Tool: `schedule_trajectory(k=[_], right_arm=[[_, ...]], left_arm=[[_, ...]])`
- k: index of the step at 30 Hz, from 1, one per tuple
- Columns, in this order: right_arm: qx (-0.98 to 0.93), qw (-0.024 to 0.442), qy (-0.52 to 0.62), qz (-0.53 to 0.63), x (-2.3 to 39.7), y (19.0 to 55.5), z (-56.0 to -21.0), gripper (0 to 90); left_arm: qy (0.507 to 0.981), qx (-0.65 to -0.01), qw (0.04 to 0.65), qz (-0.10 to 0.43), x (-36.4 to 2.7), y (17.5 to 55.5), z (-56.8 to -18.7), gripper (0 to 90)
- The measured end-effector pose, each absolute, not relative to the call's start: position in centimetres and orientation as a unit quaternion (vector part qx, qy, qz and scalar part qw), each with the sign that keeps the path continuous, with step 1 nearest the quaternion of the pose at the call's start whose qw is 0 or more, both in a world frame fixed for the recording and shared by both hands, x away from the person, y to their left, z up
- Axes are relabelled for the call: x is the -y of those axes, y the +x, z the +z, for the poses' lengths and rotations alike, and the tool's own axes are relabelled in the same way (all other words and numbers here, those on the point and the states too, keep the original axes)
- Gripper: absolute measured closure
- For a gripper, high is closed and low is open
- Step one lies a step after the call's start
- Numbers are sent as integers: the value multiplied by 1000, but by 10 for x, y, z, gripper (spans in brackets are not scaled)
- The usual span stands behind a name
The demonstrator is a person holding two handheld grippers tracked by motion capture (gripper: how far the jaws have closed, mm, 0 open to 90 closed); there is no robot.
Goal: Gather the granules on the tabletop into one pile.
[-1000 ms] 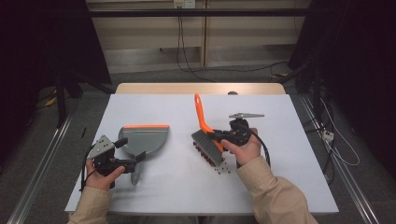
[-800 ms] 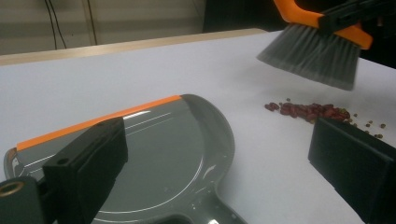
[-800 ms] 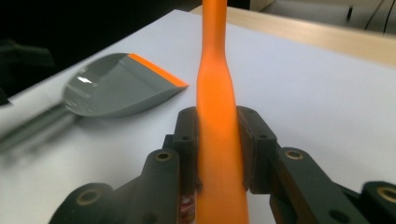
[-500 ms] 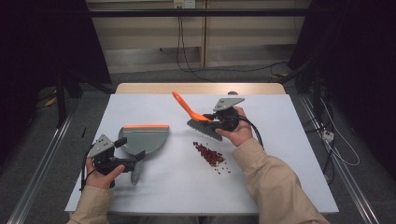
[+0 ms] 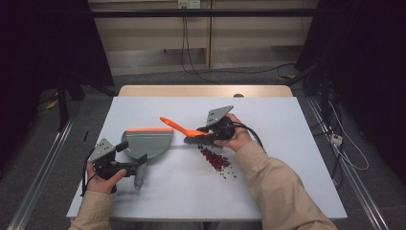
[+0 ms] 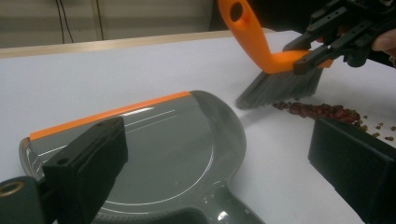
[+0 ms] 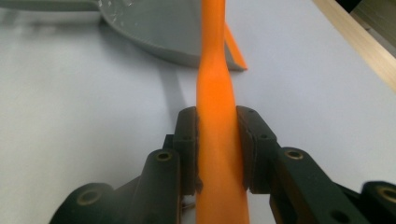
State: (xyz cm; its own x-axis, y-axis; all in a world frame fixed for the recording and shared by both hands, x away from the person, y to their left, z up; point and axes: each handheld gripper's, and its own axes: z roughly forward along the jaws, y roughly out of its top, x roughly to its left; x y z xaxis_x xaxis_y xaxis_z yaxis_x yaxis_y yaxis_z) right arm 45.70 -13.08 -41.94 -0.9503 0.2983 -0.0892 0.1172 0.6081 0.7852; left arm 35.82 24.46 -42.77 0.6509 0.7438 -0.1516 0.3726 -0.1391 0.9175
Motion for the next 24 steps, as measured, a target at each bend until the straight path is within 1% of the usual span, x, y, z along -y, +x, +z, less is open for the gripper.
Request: schedule_trajectory(k=[5,10,19,24], right_arm=[[-894,96,109,423,143,445,-418,717],[-893,96,112,426,155,433,-417,717],[-889,88,126,431,168,422,-417,717],[-888,93,134,431,174,418,-416,716]], left_arm=[[736,-378,534,176,-246,358,-427,46],[737,-376,533,174,-244,359,-428,46],[737,-375,536,172,-241,358,-427,46],[737,-375,536,172,-241,358,-428,46]])
